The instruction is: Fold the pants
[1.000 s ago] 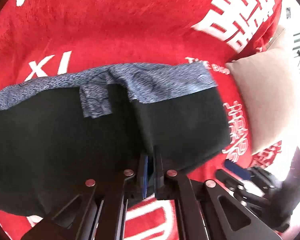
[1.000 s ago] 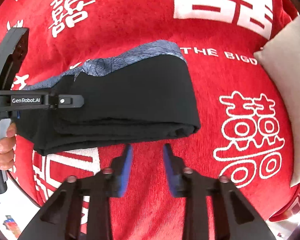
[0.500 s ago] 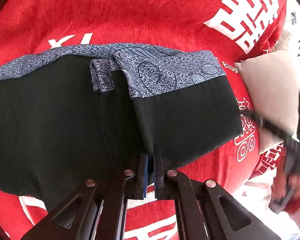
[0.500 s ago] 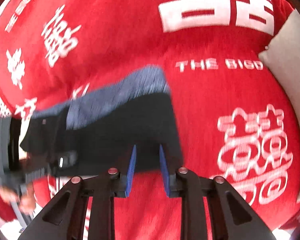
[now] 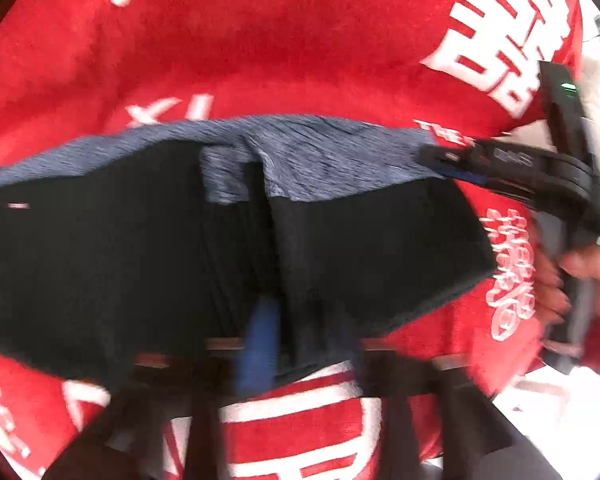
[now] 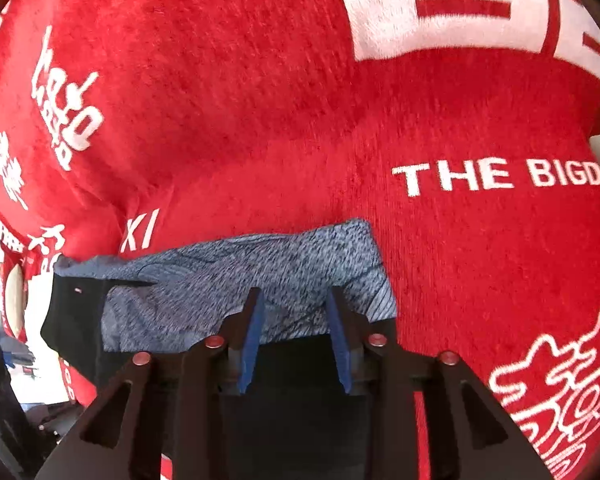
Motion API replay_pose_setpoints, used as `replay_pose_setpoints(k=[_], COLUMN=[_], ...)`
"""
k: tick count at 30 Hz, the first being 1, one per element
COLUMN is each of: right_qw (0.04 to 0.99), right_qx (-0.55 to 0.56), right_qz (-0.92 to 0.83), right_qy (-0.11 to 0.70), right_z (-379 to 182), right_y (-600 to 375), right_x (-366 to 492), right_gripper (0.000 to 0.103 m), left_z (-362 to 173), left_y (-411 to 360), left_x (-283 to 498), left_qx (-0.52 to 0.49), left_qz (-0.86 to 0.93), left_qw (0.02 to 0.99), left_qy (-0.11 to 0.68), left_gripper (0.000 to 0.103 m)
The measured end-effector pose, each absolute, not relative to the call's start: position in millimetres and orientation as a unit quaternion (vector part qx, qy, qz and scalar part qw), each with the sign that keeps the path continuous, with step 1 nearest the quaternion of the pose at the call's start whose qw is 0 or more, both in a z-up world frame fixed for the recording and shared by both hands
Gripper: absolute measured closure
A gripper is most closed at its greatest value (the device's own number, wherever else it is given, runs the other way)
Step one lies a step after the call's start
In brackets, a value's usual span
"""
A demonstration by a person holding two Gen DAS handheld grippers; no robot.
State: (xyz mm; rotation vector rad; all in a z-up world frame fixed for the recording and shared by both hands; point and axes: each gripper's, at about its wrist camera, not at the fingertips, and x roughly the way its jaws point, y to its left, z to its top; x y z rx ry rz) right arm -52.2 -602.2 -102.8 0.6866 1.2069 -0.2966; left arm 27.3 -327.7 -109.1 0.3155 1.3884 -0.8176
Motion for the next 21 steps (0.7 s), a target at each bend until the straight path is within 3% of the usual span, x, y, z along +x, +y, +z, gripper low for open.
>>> replay_pose_setpoints(k=[1, 13, 21], right_qw=[0.760, 0.770, 0.763], right_qx=[0.308, 0.245, 0.250], right_qz=[-0.132, -0.033, -0.045], right_qy=[0.557, 0.588, 0.594], right_z=[-99, -76, -79], right_y=[-597, -515, -468], right_x=[-56, -64, -54], right_gripper=[0.064, 0.064, 0.064], left_z=[-104, -95, -112], left_y=[-326, -271, -223], left_x=[27, 18, 31], left_qx=[0.139, 0.111, 0.097], left_qz=[-0.354, -0.182, -0.173], left_qw=[0.695, 0.744, 0.733], left_qy=[0.610, 0.633, 0.651], left_gripper=[0.025, 0.025, 0.025])
